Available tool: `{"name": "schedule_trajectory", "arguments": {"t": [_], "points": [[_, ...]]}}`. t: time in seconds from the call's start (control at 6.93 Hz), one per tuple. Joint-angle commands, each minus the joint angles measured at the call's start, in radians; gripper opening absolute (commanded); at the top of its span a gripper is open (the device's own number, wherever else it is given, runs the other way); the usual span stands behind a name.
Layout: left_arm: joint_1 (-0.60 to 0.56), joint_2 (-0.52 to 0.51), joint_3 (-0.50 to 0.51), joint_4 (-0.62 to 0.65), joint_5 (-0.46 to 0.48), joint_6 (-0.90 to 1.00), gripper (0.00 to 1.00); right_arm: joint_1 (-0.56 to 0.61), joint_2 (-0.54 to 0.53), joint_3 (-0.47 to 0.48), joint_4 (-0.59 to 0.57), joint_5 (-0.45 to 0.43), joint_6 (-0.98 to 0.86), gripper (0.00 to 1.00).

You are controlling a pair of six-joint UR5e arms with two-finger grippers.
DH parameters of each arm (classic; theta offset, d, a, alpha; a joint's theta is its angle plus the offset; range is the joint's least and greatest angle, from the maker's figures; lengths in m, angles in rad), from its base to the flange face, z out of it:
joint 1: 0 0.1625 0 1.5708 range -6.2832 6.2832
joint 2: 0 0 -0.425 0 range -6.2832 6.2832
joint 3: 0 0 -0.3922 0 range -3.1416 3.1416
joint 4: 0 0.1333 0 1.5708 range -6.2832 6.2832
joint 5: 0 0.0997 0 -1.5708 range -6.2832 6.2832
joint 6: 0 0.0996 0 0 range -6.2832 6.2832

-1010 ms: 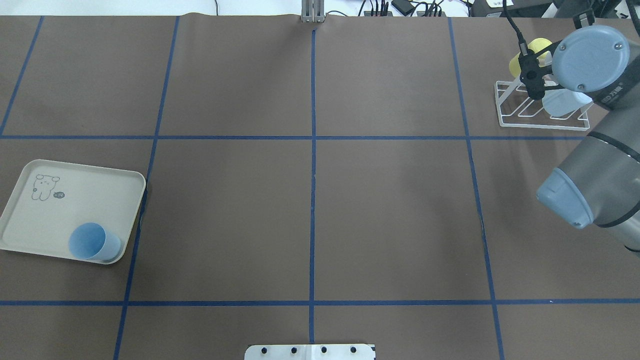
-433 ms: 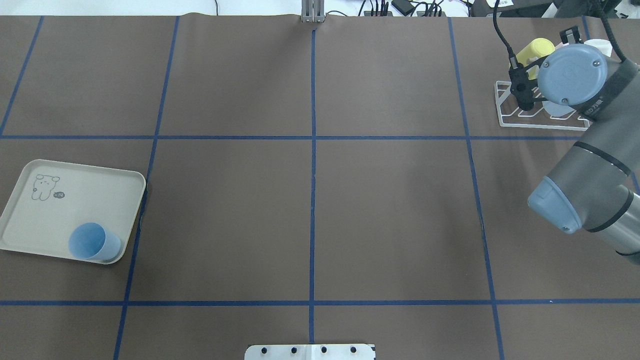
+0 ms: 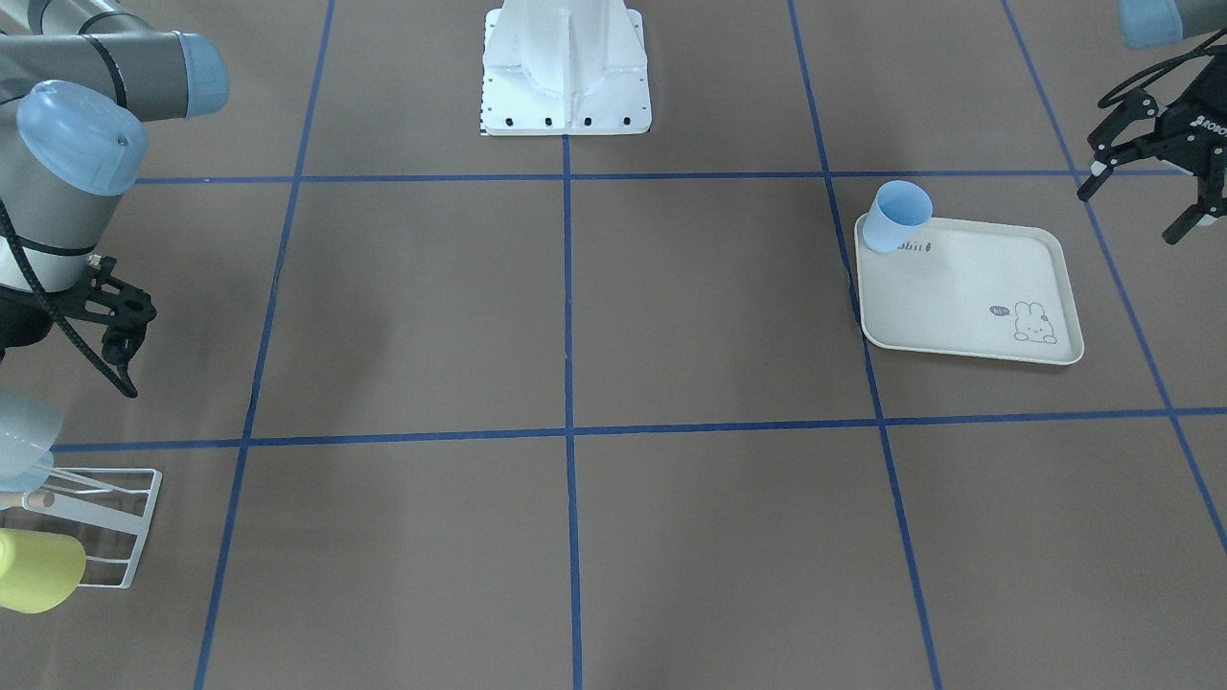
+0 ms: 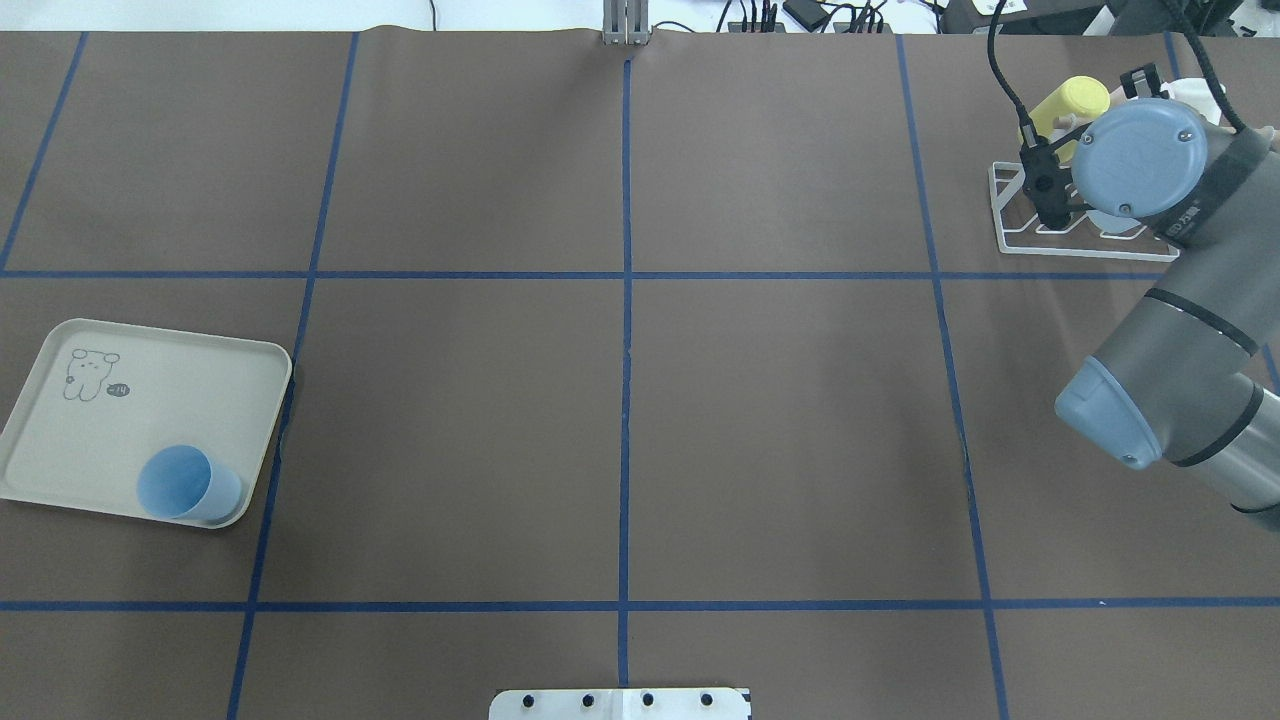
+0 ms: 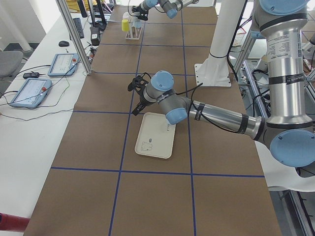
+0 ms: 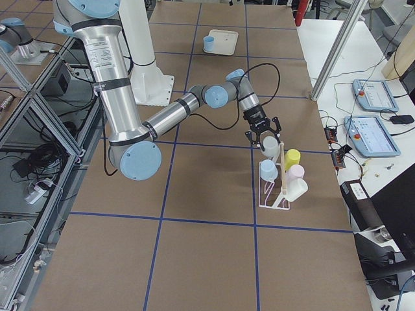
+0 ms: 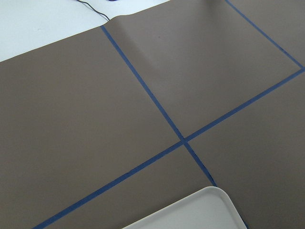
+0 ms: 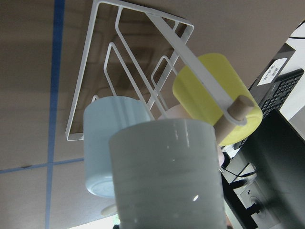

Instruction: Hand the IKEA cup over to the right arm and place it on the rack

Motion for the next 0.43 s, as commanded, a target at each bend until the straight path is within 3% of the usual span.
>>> {"name": "schedule_trajectory", "arguments": {"t": [0.0,0.29], "points": [[0.000,0.000,0.000,-0.001,0.000,0.000,1.00,-0.010,0.003,-0.010,0.000,-0.001,0.000,0.00],[0.000,0.000,0.000,-0.001,0.000,0.000,1.00,-0.029,0.009,-0.034,0.000,-0.023,0.000,0.00]]}}
